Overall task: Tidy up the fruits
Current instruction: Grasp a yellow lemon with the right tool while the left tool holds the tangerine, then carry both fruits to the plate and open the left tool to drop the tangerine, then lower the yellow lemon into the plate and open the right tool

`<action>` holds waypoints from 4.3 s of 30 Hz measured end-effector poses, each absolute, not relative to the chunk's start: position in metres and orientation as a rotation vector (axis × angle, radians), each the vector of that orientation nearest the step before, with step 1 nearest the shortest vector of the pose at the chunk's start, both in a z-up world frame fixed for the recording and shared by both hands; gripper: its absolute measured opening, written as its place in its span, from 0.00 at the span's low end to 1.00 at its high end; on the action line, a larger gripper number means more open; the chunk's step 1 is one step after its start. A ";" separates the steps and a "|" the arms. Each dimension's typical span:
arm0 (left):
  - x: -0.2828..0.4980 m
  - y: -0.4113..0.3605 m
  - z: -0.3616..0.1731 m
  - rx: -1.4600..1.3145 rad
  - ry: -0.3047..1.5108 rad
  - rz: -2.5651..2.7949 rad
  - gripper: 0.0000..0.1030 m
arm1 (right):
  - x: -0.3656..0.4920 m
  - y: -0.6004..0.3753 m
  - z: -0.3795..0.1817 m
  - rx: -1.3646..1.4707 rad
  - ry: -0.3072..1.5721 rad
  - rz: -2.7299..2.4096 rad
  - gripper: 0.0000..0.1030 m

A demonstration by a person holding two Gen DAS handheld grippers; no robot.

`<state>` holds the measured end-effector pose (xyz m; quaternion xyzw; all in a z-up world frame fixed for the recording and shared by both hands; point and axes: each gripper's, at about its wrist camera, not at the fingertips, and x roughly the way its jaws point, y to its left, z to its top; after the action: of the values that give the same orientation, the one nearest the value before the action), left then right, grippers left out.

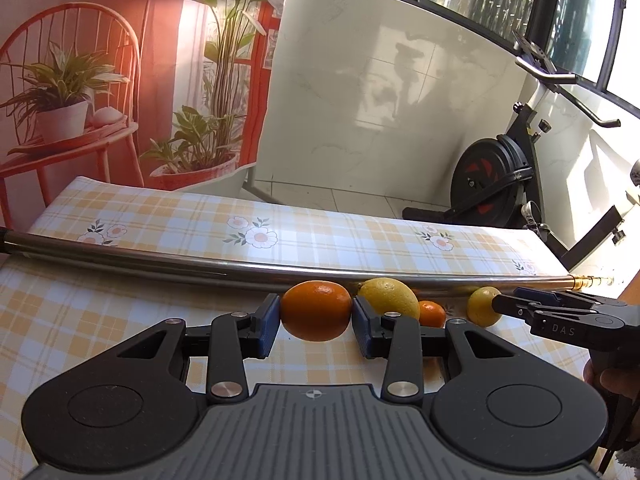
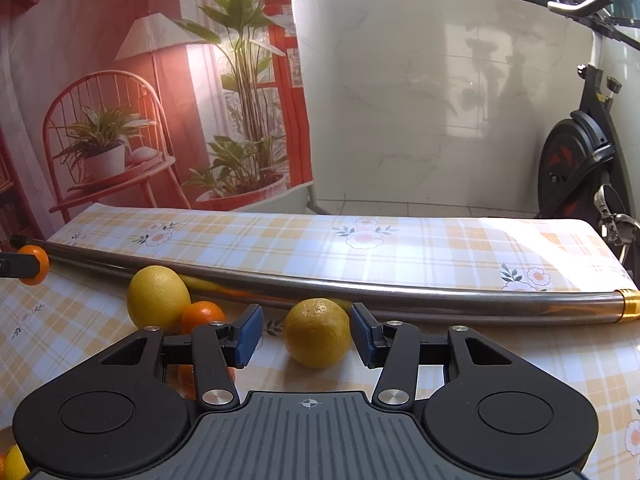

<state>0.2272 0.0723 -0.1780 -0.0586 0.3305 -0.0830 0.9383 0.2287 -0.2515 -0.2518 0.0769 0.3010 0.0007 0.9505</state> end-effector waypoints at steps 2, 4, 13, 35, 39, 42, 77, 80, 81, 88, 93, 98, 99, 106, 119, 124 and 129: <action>0.227 0.072 -0.178 -0.113 0.679 -0.171 0.40 | 0.228 -0.249 -0.251 0.158 0.613 0.006 0.44; 0.226 0.071 -0.179 -0.103 0.684 -0.167 0.40 | 0.227 -0.248 -0.251 0.156 0.618 0.006 0.44; 0.221 0.075 -0.180 -0.104 0.685 -0.158 0.40 | 0.220 -0.250 -0.250 0.173 0.617 0.004 0.44; 0.222 0.073 -0.183 -0.111 0.692 -0.164 0.40 | 0.246 -0.257 -0.265 0.131 0.651 -0.026 0.44; 0.224 0.072 -0.184 -0.109 0.696 -0.167 0.40 | 0.255 -0.256 -0.272 0.126 0.675 -0.026 0.44; 0.224 0.073 -0.184 -0.108 0.697 -0.169 0.40 | 0.259 -0.254 -0.275 0.127 0.687 -0.026 0.42; 0.114 0.059 -0.169 -0.080 0.725 -0.269 0.40 | 0.100 -0.194 -0.216 0.224 0.571 0.045 0.41; 0.098 0.058 -0.172 -0.077 0.743 -0.290 0.40 | 0.083 -0.185 -0.214 0.224 0.568 0.059 0.41; 0.094 0.058 -0.173 -0.074 0.747 -0.294 0.40 | 0.079 -0.182 -0.214 0.224 0.569 0.064 0.41; 0.066 0.052 -0.185 -0.052 0.828 -0.345 0.40 | 0.042 -0.160 -0.216 0.217 0.595 0.101 0.41; 0.059 0.046 -0.193 -0.029 0.892 -0.373 0.40 | 0.025 -0.152 -0.221 0.218 0.627 0.118 0.41; 0.061 0.038 -0.205 -0.015 0.948 -0.404 0.40 | 0.026 -0.151 -0.228 0.219 0.654 0.138 0.41; 0.062 0.037 -0.208 -0.012 0.963 -0.406 0.40 | 0.026 -0.151 -0.229 0.221 0.658 0.139 0.41; 0.067 0.037 -0.224 0.019 1.012 -0.369 0.40 | 0.029 -0.149 -0.241 0.237 0.687 0.154 0.41; 0.078 0.034 -0.227 0.122 0.933 -0.318 0.41 | 0.032 -0.142 -0.241 0.219 0.692 0.175 0.41; 0.078 0.035 -0.227 0.119 0.931 -0.321 0.41 | 0.034 -0.139 -0.239 0.206 0.696 0.189 0.41; 0.075 0.042 -0.223 0.067 0.920 -0.340 0.42 | 0.042 -0.131 -0.238 0.195 0.714 0.235 0.41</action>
<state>0.0750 0.0425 -0.2231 0.0323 0.4417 -0.1630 0.8816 0.0422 -0.1308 -0.2376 0.0950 0.3480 0.1147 0.9256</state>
